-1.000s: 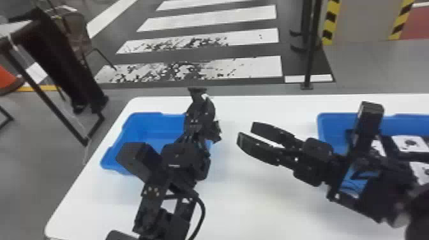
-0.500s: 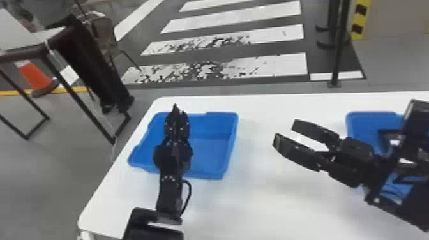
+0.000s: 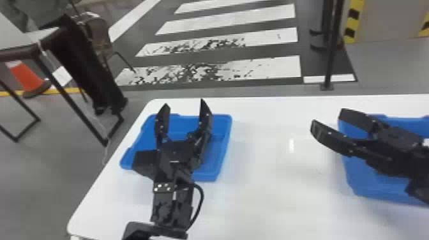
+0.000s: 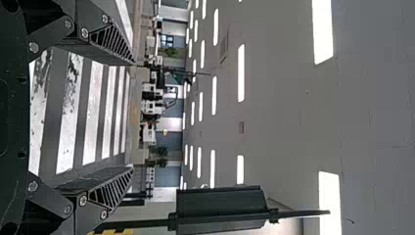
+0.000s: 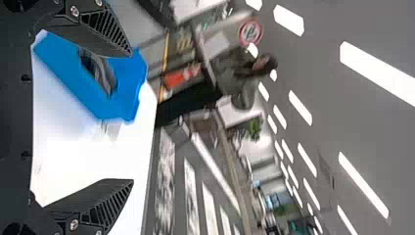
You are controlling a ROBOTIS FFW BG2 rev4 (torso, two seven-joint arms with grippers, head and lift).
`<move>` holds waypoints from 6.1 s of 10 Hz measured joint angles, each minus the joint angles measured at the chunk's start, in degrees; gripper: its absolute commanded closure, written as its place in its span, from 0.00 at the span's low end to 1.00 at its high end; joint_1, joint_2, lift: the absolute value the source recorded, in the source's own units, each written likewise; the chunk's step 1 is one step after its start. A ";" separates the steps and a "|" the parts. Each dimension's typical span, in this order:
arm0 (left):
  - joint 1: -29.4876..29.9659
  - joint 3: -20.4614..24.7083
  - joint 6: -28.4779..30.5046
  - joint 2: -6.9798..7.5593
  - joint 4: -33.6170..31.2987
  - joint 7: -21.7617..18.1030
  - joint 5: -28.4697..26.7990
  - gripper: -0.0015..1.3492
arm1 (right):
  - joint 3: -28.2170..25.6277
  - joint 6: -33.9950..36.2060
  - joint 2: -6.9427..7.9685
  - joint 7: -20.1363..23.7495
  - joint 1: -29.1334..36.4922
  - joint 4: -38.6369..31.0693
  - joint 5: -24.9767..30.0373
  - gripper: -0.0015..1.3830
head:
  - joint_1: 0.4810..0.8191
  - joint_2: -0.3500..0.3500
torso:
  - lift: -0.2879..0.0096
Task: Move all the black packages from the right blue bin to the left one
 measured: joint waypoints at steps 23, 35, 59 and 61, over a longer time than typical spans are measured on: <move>14.78 -1.45 18.81 0.66 -23.55 -8.22 8.79 0.21 | -14.96 63.85 2.33 -25.46 -6.86 -8.43 21.01 0.08 | 0.63 0.28 | 0.36; 14.93 -1.08 18.10 0.49 -23.41 -8.22 9.01 0.21 | -15.43 59.18 2.21 -24.31 -5.92 -2.50 15.68 0.91 | 0.63 0.32 | 0.36; 8.83 -16.01 20.00 5.29 -21.72 -8.63 13.03 0.92 | 1.20 33.77 0.94 -11.81 -5.26 -14.94 -17.29 0.91 | 0.63 0.68 | 0.36; 8.81 -15.39 19.17 5.13 -21.72 -8.61 11.19 0.89 | 1.47 33.46 0.85 -11.58 -5.15 -14.92 -17.60 0.91 | 0.63 0.70 | 0.36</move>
